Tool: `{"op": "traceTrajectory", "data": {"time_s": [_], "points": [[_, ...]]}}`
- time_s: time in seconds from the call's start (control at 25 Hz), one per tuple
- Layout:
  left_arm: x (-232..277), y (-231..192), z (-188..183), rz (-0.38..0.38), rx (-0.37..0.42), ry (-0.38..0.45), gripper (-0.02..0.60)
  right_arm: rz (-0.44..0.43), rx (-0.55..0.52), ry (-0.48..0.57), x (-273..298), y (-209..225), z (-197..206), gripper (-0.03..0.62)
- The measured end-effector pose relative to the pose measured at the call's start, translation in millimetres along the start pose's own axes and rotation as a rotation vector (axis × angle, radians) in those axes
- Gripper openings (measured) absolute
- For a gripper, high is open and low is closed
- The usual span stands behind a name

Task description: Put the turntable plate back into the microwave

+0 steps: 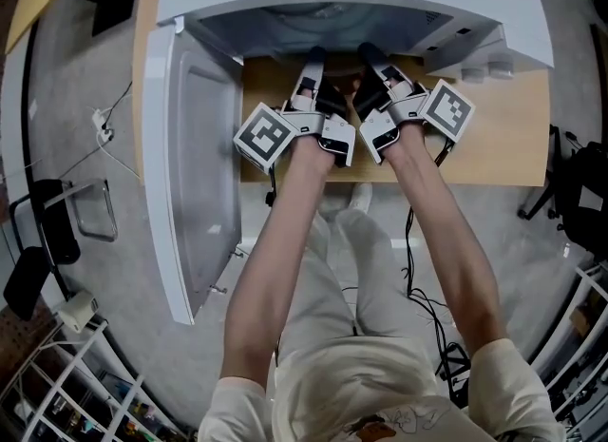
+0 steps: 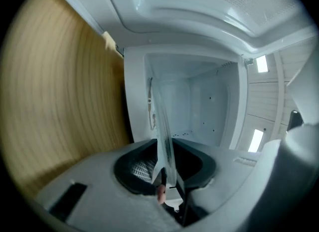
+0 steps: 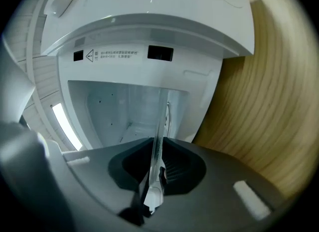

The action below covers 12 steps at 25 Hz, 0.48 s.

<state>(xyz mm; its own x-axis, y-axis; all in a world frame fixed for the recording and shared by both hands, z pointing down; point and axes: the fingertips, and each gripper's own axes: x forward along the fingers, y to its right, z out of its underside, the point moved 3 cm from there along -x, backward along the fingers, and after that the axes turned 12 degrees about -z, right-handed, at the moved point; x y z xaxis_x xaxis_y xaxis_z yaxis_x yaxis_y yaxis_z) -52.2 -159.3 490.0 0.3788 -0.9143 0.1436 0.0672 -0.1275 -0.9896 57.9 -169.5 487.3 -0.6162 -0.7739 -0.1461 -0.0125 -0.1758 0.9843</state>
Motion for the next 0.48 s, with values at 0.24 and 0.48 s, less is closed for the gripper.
{"op": "traceTrajectory", "data": {"time_s": [0.24,0.48], "points": [[-6.3,1.0,1.5,-0.051,0.011,-0.043,0.06,0.03,-0.013,-0.009,5.3,2.9,-3.6,0.052],[-7.5,6.6,9.6,-0.066,-0.017,-0.075,0.049,0.037,-0.014,0.005,20.3,0.3,-18.5,0.055]]}}
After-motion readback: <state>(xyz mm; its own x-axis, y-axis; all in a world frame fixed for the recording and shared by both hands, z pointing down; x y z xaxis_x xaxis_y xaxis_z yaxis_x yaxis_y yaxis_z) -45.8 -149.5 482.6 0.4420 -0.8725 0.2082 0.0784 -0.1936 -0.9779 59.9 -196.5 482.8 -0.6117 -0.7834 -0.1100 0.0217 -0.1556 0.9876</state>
